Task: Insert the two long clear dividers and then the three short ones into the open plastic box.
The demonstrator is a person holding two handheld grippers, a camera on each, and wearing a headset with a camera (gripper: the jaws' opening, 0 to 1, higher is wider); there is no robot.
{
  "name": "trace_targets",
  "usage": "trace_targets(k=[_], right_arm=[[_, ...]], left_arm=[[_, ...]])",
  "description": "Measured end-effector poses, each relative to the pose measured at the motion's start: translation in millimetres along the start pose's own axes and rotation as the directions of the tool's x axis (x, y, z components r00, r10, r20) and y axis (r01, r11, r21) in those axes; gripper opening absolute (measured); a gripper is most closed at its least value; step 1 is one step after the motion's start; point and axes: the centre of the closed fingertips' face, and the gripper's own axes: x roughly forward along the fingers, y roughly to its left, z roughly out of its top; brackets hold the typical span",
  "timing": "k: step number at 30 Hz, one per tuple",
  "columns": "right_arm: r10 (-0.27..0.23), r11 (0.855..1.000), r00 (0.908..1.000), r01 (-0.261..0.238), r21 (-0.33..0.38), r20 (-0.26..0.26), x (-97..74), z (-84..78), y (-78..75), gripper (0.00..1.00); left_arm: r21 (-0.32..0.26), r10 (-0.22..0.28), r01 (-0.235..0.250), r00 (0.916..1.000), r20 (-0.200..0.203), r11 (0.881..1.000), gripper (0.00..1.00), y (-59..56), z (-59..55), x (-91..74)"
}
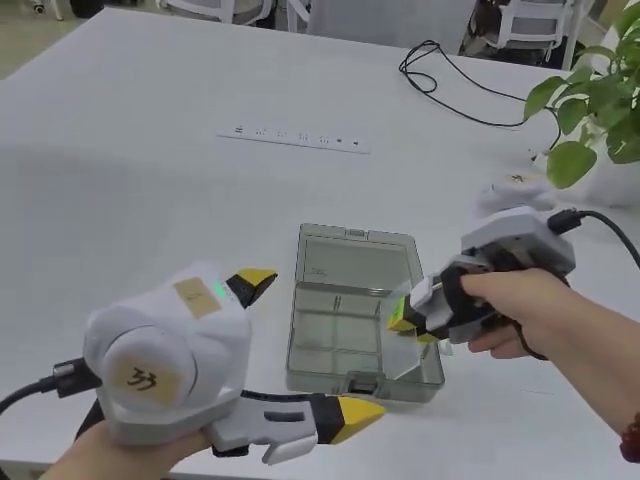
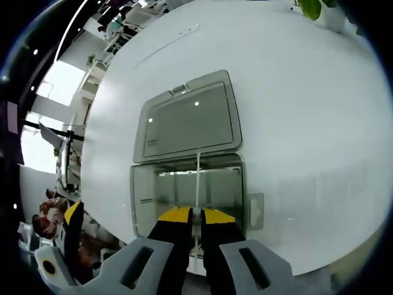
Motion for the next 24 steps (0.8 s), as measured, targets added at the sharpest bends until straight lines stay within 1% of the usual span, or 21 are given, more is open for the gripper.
trace_targets(k=[2, 4, 5, 8, 10, 12, 15, 20, 22, 24], right_arm=[[-0.003, 1.0, 1.0, 0.003, -0.003, -0.005, -0.3, -1.2, 0.0, 0.07], [-0.019, 0.999, 0.9998, 0.019, -0.026, -0.007, -0.4, -2.9, -1.5, 0.07], [-0.021, 0.999, 0.9997, 0.021, -0.031, -0.008, 0.0, -1.1, -3.4, 0.07], [-0.013, 1.0, 0.9998, 0.012, -0.021, -0.012, -0.1, -1.3, -2.2, 0.07], [-0.016, 1.0, 0.9998, 0.016, -0.026, -0.015, 0.1, -2.7, -1.7, 0.07], [-0.017, 1.0, 0.9997, 0.016, -0.024, -0.018, 1.5, -0.2, -3.7, 0.07], [-0.02, 0.999, 0.9996, 0.019, -0.027, -0.018, 0.1, -2.5, -2.4, 0.07], [-0.044, 0.997, 0.9989, 0.043, -0.057, -0.016, 0.2, -6.3, 0.8, 0.07], [-0.054, 0.996, 0.9984, 0.053, -0.071, -0.015, -0.1, -6.4, 2.2, 0.07], [-0.064, 0.994, 0.9978, 0.063, -0.084, -0.015, 0.5, -3.1, -0.6, 0.07]], left_arm=[[-0.002, -0.001, 0.001, 1.0, 0.004, 1.0, 0.97, 0.3, 1.2, 0.4], [-0.002, 0.0, 0.0, 1.0, 0.006, 1.0, 0.97, 0.8, 2.0, 0.6], [-0.001, 0.0, 0.0, 1.0, 0.005, 1.0, 0.97, 1.1, 2.3, 0.6], [-0.002, 0.0, 0.0, 1.0, 0.007, 1.0, 0.97, 2.0, 2.7, 0.4], [-0.002, 0.002, -0.002, 1.0, 0.006, 1.0, 0.97, 2.7, 2.4, 0.2], [-0.003, 0.003, -0.003, 1.0, 0.006, 1.0, 0.96, 3.2, 2.1, 0.1], [-0.005, 0.003, -0.003, 1.0, 0.004, 1.0, 0.96, 3.9, 1.4, 0.2], [-0.007, 0.007, -0.007, 0.9999, 0.009, 1.0, 0.96, 5.5, 2.8, 0.3], [-0.007, 0.008, -0.008, 0.9999, 0.01, 1.0, 0.96, 6.0, 3.3, 0.2], [-0.005, 0.008, -0.008, 0.9999, 0.011, 1.0, 0.96, 6.1, 3.7, 0.1]])
